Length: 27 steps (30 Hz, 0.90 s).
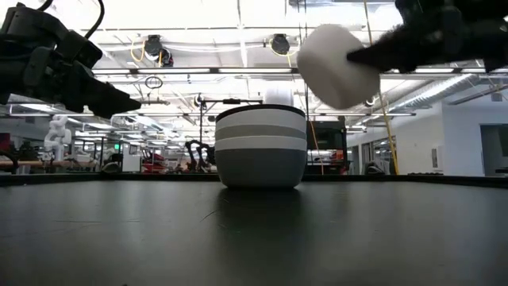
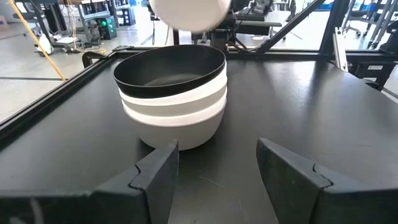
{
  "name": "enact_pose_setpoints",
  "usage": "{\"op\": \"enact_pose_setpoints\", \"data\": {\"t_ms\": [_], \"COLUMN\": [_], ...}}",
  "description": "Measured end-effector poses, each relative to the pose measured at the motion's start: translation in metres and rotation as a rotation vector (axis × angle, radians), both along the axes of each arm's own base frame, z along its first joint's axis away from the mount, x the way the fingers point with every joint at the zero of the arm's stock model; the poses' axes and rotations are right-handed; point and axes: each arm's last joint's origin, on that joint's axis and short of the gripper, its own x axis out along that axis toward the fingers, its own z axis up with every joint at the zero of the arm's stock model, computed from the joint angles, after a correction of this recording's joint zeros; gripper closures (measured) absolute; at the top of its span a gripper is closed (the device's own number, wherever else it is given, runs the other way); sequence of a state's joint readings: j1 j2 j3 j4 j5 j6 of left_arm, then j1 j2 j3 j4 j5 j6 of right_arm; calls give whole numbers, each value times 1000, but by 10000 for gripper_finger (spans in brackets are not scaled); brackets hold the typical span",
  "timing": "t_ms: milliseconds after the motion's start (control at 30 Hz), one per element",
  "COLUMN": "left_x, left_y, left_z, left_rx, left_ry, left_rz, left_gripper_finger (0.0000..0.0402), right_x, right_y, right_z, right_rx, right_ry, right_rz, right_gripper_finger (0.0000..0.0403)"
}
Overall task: Nest bowls inside each other
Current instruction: Stack the white bowl on top of the black bowl
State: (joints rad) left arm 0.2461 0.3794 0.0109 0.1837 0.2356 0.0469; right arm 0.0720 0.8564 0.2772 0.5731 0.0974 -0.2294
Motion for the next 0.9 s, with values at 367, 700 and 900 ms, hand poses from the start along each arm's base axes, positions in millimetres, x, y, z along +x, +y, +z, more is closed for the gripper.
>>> {"op": "enact_pose_setpoints", "data": {"t_ms": [367,700,900], "left_x": [0,-1,-1], "left_y": [0,0,0], "left_z": [-2,-4,-4], "left_rx": [21,17,18], "left_ry": [22,38,40], "left_rz": [-5,-6,-6], "left_gripper_finger": [183,183,183], "right_x": [41,104,136], "right_y": [-37,-61,-68], "right_z": [68,69,54], "right_rx": [61,129,105], "right_ry": [124,383,513], "right_rz": [103,152,168], "right_gripper_finger": [403,403,403]}}
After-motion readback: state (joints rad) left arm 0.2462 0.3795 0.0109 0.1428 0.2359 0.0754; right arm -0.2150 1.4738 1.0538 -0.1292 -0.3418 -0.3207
